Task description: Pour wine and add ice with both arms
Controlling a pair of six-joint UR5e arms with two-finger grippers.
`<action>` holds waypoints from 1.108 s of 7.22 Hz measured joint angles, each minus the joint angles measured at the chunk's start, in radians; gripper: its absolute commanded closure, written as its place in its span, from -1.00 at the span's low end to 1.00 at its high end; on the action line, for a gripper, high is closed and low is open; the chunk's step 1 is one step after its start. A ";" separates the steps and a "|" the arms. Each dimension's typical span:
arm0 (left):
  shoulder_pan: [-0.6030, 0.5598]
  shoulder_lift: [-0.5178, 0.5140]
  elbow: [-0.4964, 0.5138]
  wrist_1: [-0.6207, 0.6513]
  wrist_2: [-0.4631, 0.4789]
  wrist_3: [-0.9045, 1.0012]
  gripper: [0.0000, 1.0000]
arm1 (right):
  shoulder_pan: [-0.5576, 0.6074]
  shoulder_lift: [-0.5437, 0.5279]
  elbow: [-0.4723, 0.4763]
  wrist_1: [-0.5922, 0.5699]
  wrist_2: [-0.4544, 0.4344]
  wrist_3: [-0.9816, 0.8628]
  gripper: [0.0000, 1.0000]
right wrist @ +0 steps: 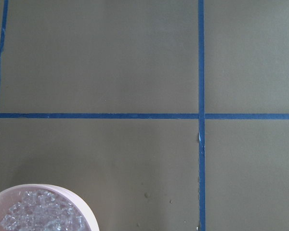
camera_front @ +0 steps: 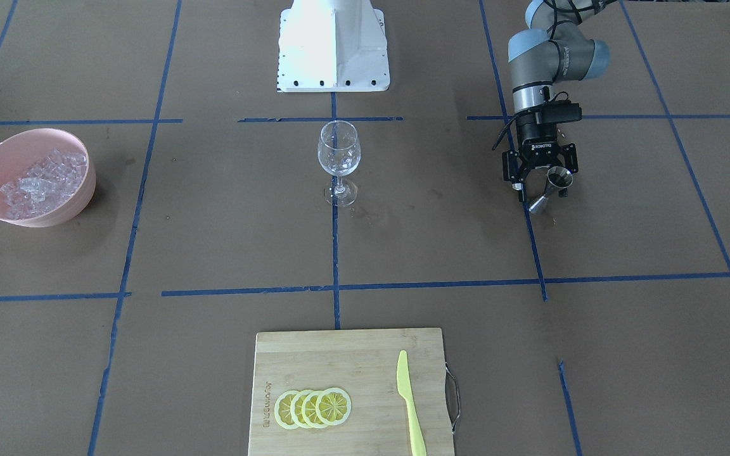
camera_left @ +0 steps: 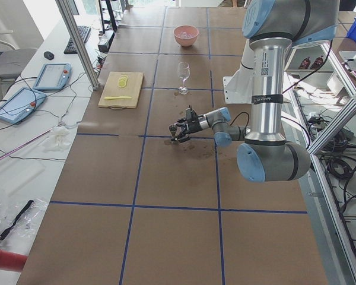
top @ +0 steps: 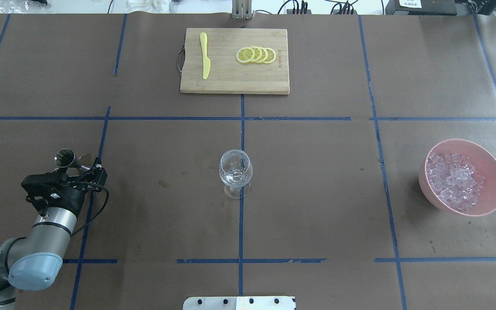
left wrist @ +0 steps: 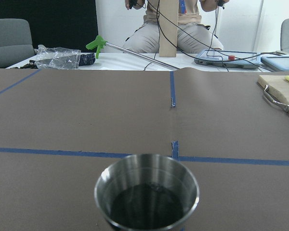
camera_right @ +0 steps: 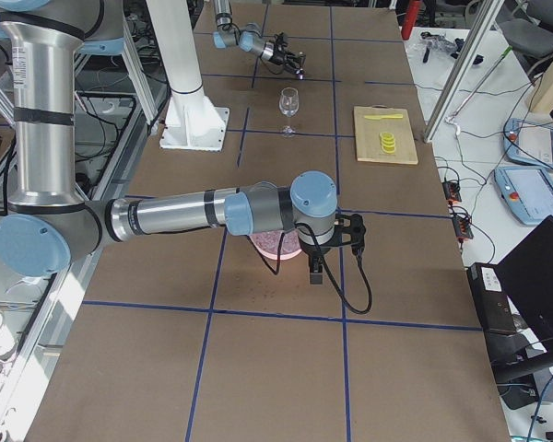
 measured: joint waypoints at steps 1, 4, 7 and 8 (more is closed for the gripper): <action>-0.009 -0.002 0.005 -0.009 0.002 0.001 -0.40 | 0.000 0.000 0.003 0.000 0.000 0.000 -1.00; -0.022 -0.002 0.016 -0.016 0.003 0.004 -0.27 | 0.000 0.000 0.005 -0.001 0.001 0.000 -1.00; -0.021 -0.002 0.023 -0.017 -0.004 0.004 -0.23 | 0.000 -0.001 0.005 0.000 0.012 0.009 -1.00; -0.019 -0.003 0.023 -0.016 -0.005 0.004 -0.20 | 0.000 -0.001 0.005 0.001 0.017 0.010 -1.00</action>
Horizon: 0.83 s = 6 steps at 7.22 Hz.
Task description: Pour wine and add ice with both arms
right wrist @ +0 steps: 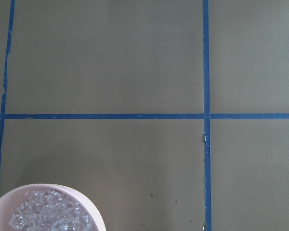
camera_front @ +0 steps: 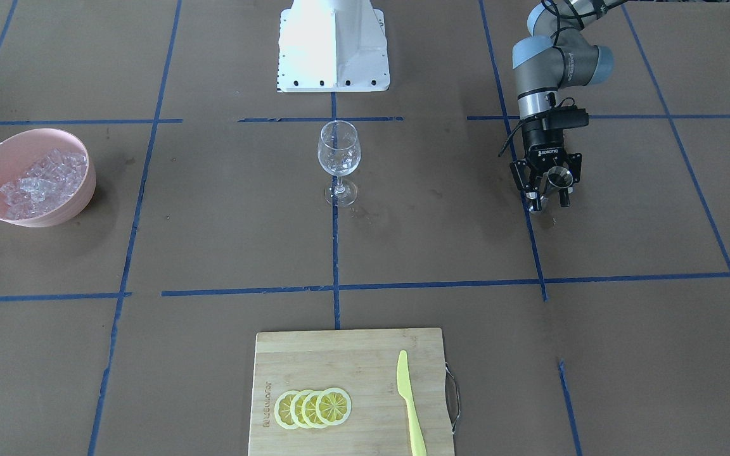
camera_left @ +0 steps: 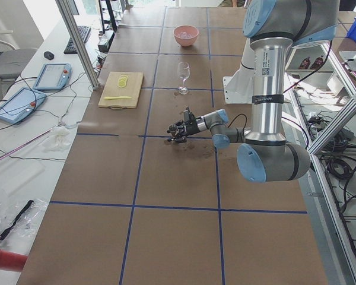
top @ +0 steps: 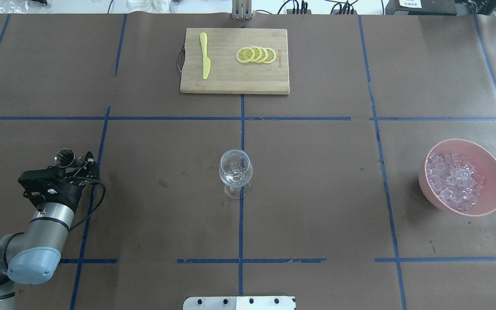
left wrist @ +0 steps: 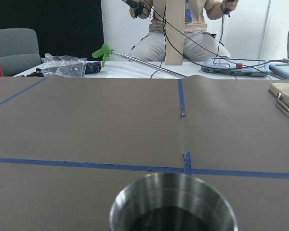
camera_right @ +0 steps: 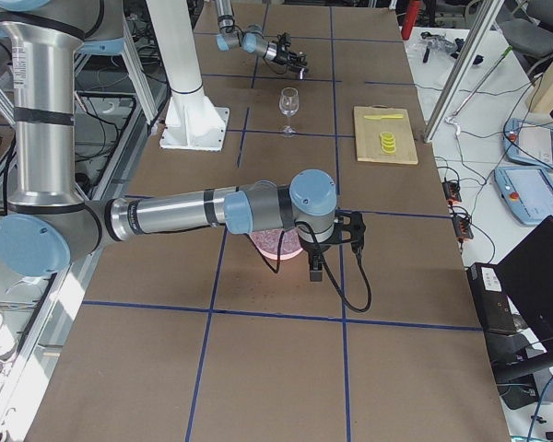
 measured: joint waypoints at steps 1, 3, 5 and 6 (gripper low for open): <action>0.002 -0.001 0.001 0.000 0.000 0.000 -0.15 | 0.000 0.000 0.000 0.000 0.002 0.000 -1.00; 0.006 -0.001 0.002 0.000 -0.001 0.000 0.10 | 0.000 0.000 -0.001 -0.001 0.004 0.002 -1.00; 0.008 0.000 0.005 0.000 -0.002 0.000 1.00 | 0.000 0.000 0.000 0.000 0.011 0.009 -1.00; 0.008 0.001 0.002 0.000 -0.002 0.000 1.00 | 0.000 0.000 0.001 0.001 0.022 0.016 -1.00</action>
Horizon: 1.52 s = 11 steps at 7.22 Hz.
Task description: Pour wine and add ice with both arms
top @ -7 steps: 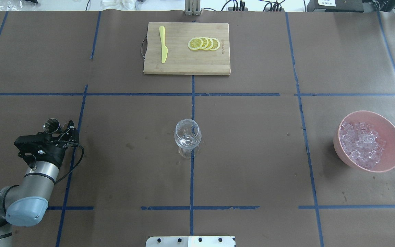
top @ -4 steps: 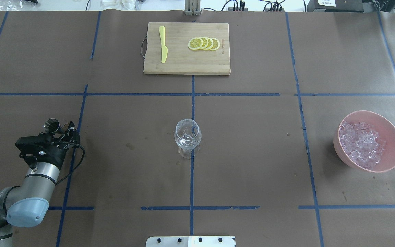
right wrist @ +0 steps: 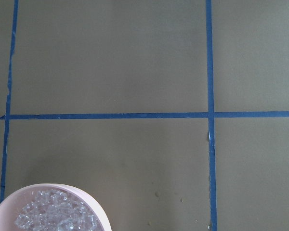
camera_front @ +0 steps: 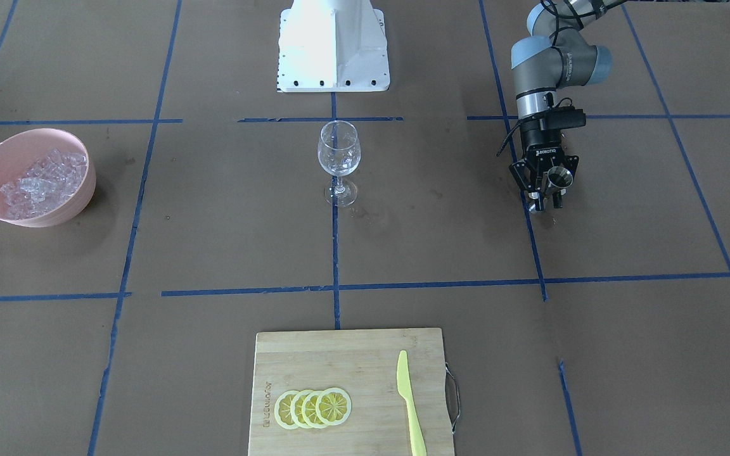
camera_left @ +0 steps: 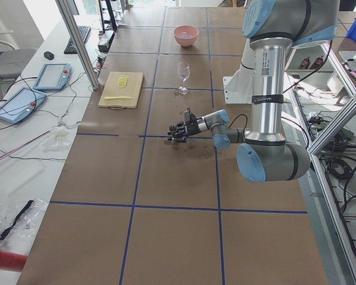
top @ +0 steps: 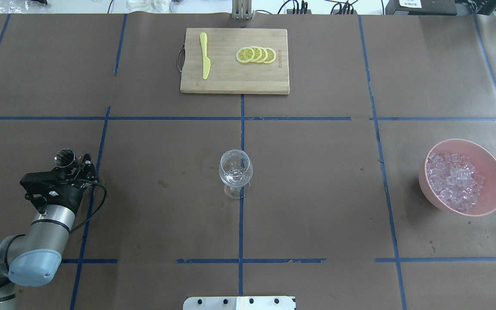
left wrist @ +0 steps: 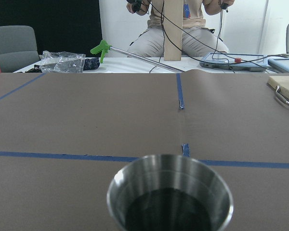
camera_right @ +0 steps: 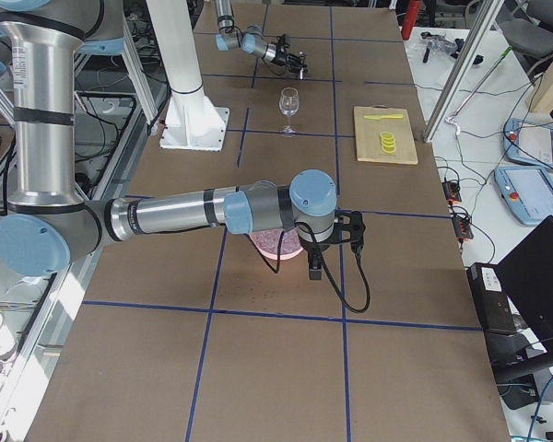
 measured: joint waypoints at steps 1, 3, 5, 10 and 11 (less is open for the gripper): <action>-0.001 0.003 -0.008 0.001 0.000 0.002 1.00 | 0.000 0.000 0.000 0.000 0.005 0.005 -1.00; -0.009 0.012 -0.062 0.000 0.001 0.045 1.00 | 0.000 0.000 0.000 0.001 0.007 0.009 -1.00; -0.029 0.006 -0.128 -0.001 0.002 0.113 1.00 | -0.006 0.002 0.005 0.001 0.007 0.024 -1.00; -0.099 -0.099 -0.195 -0.008 0.005 0.312 1.00 | -0.118 0.004 0.110 0.002 -0.007 0.204 -1.00; -0.118 -0.121 -0.197 -0.012 0.004 0.407 1.00 | -0.155 0.004 0.127 0.002 -0.035 0.244 -1.00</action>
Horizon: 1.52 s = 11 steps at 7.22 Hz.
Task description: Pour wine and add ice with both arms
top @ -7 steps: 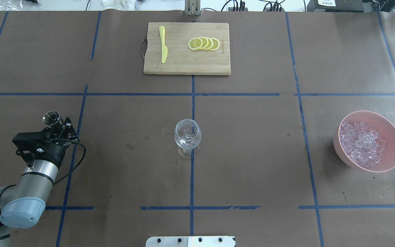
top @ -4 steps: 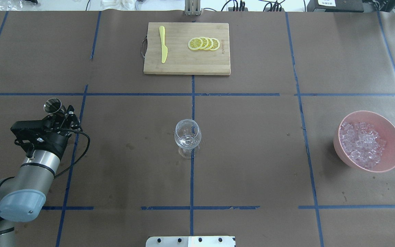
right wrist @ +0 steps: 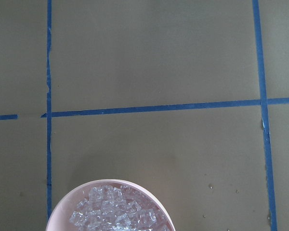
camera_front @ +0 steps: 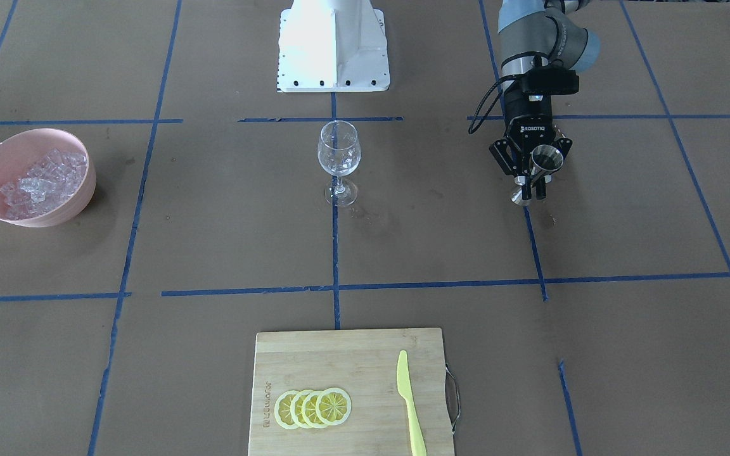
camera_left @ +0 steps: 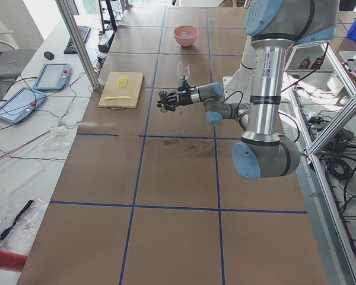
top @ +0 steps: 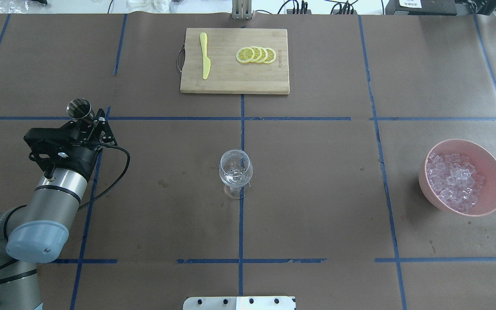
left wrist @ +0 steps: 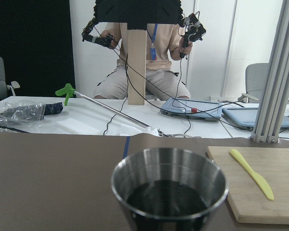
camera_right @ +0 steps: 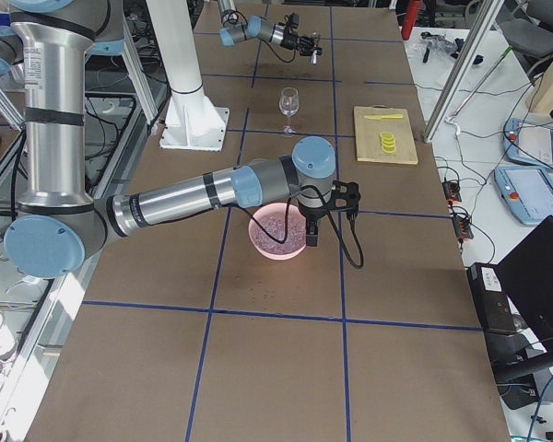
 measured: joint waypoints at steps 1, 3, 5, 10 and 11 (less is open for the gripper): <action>-0.015 -0.020 -0.002 -0.017 -0.002 0.085 1.00 | -0.039 -0.001 0.021 0.000 -0.041 0.047 -1.00; -0.024 -0.042 -0.006 -0.100 -0.006 0.199 1.00 | -0.086 -0.021 0.046 0.045 -0.089 0.107 -1.00; -0.024 -0.047 -0.027 -0.136 -0.050 0.226 1.00 | -0.149 -0.099 0.048 0.226 -0.134 0.204 -1.00; -0.003 -0.084 -0.070 -0.130 -0.161 0.278 1.00 | -0.359 -0.201 0.044 0.449 -0.260 0.393 -1.00; 0.011 -0.093 -0.071 -0.128 -0.164 0.301 1.00 | -0.380 -0.203 0.041 0.454 -0.276 0.405 -1.00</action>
